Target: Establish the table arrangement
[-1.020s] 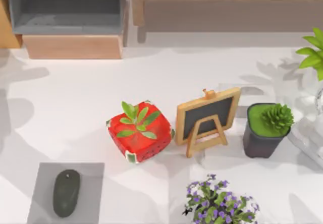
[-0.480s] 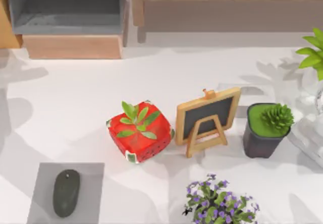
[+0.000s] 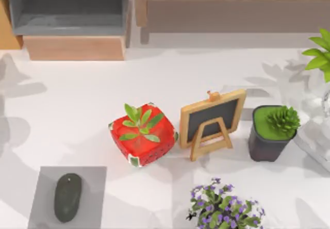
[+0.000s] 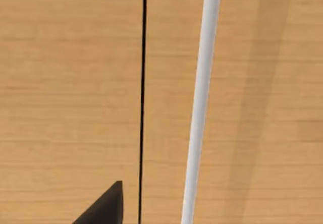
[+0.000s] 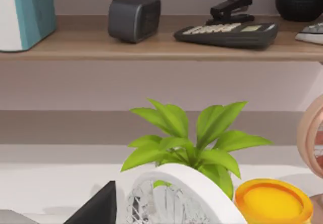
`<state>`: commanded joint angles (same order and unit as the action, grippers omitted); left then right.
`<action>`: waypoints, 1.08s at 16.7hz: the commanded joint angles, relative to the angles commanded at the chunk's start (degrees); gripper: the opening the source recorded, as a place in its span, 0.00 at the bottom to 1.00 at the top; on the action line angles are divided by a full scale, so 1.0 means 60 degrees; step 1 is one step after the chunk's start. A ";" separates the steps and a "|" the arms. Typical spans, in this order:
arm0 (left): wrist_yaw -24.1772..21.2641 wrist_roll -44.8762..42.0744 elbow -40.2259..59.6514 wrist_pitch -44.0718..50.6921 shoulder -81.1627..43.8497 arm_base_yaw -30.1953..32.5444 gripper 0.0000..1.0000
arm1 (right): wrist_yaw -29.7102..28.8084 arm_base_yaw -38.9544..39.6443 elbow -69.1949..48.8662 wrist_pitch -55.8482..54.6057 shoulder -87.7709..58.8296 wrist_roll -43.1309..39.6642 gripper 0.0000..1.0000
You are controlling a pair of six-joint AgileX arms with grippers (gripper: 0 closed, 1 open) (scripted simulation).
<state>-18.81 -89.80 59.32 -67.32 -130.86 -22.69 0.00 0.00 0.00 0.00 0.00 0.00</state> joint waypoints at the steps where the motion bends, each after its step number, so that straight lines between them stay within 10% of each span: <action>1: -0.0025 -0.0005 -0.0124 -0.0058 0.0029 -0.0024 1.00 | 0.0000 0.0000 0.0000 0.0000 0.0000 0.0000 1.00; 10: 0.0474 0.0659 -0.0340 -0.0068 0.0805 0.0852 1.00 | 0.0000 0.0000 0.0000 0.0000 0.0000 0.0000 1.00; 18: 0.3202 0.4517 -0.0875 0.1036 0.2811 0.5826 1.00 | 0.0000 0.0000 0.0000 0.0000 0.0000 0.0000 1.00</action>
<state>0.40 -62.69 54.07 -61.11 -113.99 12.26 0.00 0.00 0.00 0.00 0.00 0.00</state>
